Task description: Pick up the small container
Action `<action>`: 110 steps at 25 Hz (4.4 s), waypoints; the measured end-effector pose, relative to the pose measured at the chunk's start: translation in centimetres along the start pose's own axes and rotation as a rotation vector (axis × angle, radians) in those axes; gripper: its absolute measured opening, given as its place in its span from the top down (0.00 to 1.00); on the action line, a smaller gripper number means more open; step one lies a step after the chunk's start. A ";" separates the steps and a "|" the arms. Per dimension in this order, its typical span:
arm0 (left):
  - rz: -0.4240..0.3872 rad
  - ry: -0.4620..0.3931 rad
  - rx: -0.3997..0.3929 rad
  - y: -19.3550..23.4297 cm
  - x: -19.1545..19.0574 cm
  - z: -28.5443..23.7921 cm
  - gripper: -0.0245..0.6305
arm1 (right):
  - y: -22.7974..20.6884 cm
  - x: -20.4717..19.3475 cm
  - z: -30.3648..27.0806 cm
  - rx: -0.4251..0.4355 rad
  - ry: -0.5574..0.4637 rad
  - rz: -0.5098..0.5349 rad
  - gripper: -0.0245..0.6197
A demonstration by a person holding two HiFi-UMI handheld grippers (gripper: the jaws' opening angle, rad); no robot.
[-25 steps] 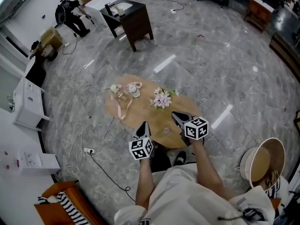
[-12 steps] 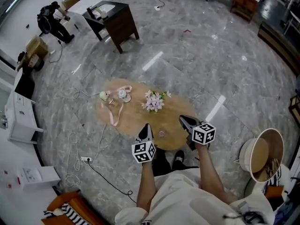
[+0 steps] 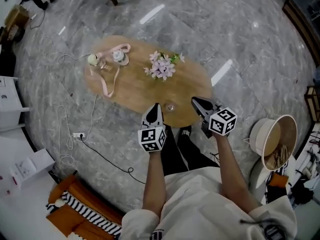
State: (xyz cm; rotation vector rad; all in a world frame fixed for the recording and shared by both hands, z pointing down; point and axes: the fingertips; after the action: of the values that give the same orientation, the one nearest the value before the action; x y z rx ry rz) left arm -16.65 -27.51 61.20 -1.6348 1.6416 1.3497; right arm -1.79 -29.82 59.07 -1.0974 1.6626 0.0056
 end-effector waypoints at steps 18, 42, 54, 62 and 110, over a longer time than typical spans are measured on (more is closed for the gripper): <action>-0.226 0.152 -0.265 3.6 -17.9 -5.0 0.95 | -5.8 -15.0 -8.1 -0.039 0.297 -0.014 0.86; -0.479 0.276 -0.412 2.2 -31.6 -10.6 0.47 | -10.5 -24.8 -12.4 0.030 0.501 0.098 0.86; -0.517 0.252 -0.388 1.2 -31.1 -13.8 0.46 | -11.7 -25.5 -13.3 0.043 0.528 0.097 0.86; -0.558 0.283 -0.337 1.2 -31.5 -14.4 0.46 | -11.3 -26.9 -12.6 0.049 0.553 0.079 0.86; -0.464 0.320 -0.299 -3.0 -21.6 -11.2 0.46 | -6.6 -16.1 -4.7 -0.019 0.231 -0.037 0.86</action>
State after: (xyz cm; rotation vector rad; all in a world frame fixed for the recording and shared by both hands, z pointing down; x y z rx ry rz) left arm -6.29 -26.11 83.35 -2.3313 1.1355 1.1720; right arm -1.38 -25.54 76.55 -1.1776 1.8502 -0.1344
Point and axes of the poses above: the fingertips, and each gripper's own axes: z backward along the fingers, y to its left, x out of its top, and after that the axes turned 1 degree about -x, right-handed
